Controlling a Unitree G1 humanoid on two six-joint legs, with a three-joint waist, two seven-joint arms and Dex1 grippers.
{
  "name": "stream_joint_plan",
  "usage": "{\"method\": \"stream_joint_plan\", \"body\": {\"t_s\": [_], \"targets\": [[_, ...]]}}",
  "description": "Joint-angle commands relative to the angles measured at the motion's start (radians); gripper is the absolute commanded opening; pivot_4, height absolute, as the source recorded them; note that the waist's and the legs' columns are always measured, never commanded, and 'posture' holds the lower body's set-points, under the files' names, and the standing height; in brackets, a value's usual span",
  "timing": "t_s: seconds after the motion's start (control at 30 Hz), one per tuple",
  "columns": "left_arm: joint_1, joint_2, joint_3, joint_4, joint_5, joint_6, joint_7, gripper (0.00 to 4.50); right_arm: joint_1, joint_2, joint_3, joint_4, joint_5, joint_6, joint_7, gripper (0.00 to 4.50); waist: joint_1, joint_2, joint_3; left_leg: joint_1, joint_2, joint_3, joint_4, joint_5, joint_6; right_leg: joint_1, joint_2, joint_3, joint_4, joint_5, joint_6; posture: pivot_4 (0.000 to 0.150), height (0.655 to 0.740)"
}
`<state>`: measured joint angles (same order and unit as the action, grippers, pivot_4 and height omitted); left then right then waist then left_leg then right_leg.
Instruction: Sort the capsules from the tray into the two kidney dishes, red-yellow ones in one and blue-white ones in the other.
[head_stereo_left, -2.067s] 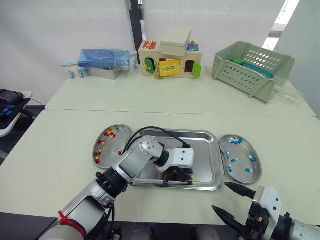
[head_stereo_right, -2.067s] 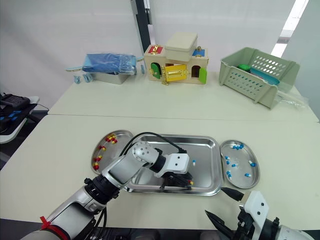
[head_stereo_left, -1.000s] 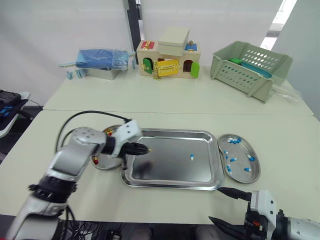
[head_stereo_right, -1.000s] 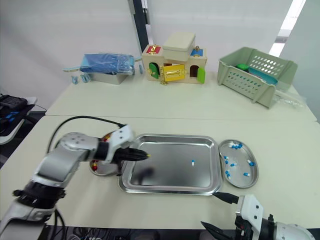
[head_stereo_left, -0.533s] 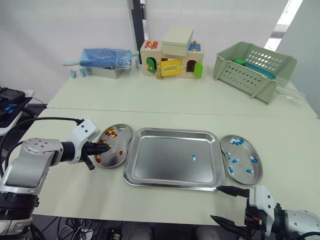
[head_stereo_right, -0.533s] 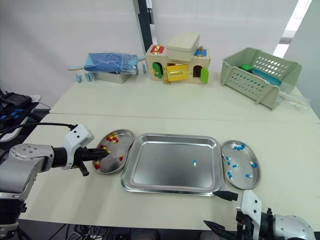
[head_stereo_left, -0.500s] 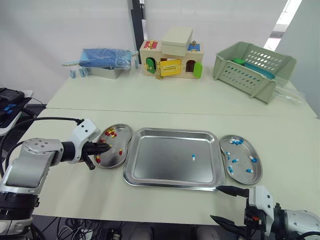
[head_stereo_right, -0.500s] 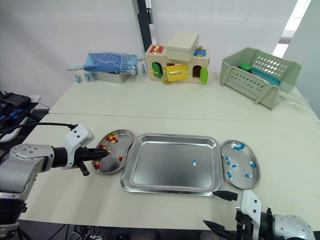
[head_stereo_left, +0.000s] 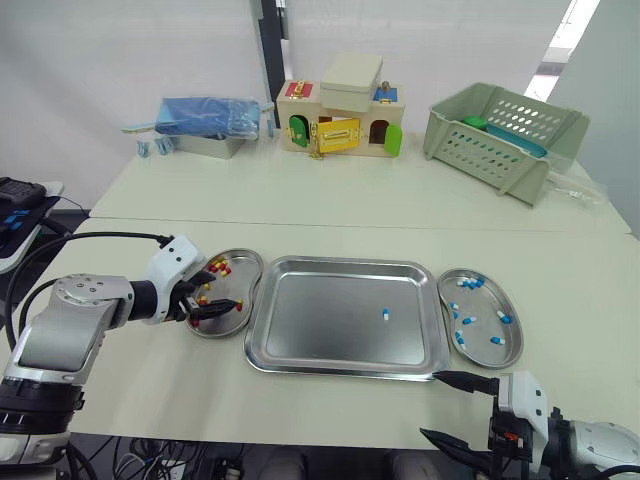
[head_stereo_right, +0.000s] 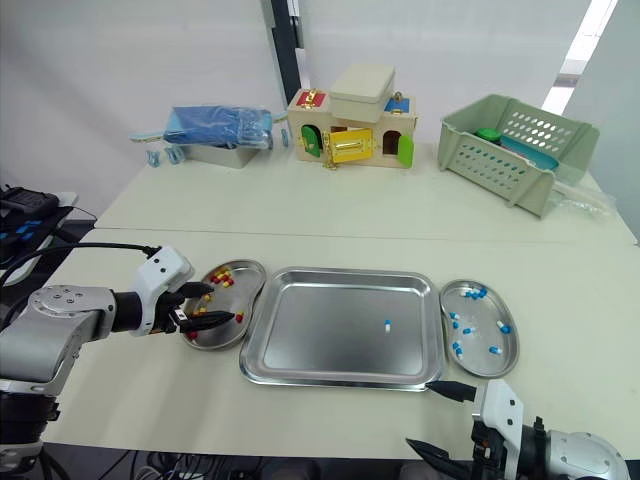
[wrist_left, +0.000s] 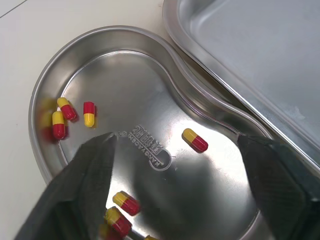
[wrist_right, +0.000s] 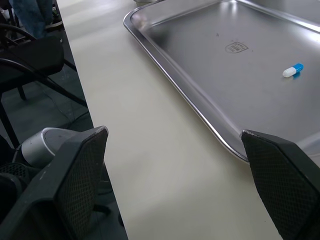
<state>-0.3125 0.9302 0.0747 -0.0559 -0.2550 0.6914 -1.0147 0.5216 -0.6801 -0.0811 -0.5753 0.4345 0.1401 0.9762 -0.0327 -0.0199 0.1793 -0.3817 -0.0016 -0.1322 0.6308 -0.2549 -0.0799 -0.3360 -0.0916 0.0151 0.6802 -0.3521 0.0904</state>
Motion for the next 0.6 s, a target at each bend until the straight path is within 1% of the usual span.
{"method": "stream_joint_plan", "body": {"t_s": [0.03,0.17,0.3,0.43,0.6], "targets": [[-0.026,0.019,-0.001,0.000,-0.005,0.003,-0.003,4.47,0.015,-0.001,-0.031,-0.036,0.018,-0.014,-0.007,4.50,0.000,0.000,0.000,0.000,0.000,0.000,0.000,0.000,0.000,0.000,0.000,0.000,0.000,0.000,0.000,0.150,0.7400],[-0.026,0.032,0.018,-0.006,-0.020,0.014,-0.009,4.47,0.037,0.003,-0.058,-0.044,0.034,-0.016,-0.011,4.50,0.000,0.000,0.000,0.000,0.000,0.000,0.000,0.000,0.000,0.000,0.000,0.000,0.000,0.000,0.000,0.150,0.7400],[-0.014,0.064,0.128,0.015,-0.080,0.048,-0.012,4.47,0.068,-0.027,-0.190,-0.060,0.109,0.032,-0.012,4.50,-0.001,0.000,0.000,0.000,0.000,0.000,0.000,0.000,0.000,0.000,0.000,0.000,0.000,0.000,0.000,0.150,0.7400],[0.092,0.134,0.263,0.089,-0.066,0.006,-0.003,4.47,0.050,-0.066,-0.366,-0.042,0.230,0.137,-0.041,4.50,-0.013,0.000,0.000,0.001,0.000,0.001,-0.001,0.000,0.000,0.000,0.000,0.001,0.000,0.000,0.000,0.150,0.7400],[0.235,0.172,0.433,0.158,-0.070,-0.064,-0.009,4.47,0.010,-0.128,-0.516,0.045,0.275,0.225,-0.035,4.50,-0.009,0.000,0.000,0.001,0.001,0.001,-0.002,0.000,0.000,0.000,0.000,0.001,0.000,0.000,0.000,0.150,0.7400]]}}
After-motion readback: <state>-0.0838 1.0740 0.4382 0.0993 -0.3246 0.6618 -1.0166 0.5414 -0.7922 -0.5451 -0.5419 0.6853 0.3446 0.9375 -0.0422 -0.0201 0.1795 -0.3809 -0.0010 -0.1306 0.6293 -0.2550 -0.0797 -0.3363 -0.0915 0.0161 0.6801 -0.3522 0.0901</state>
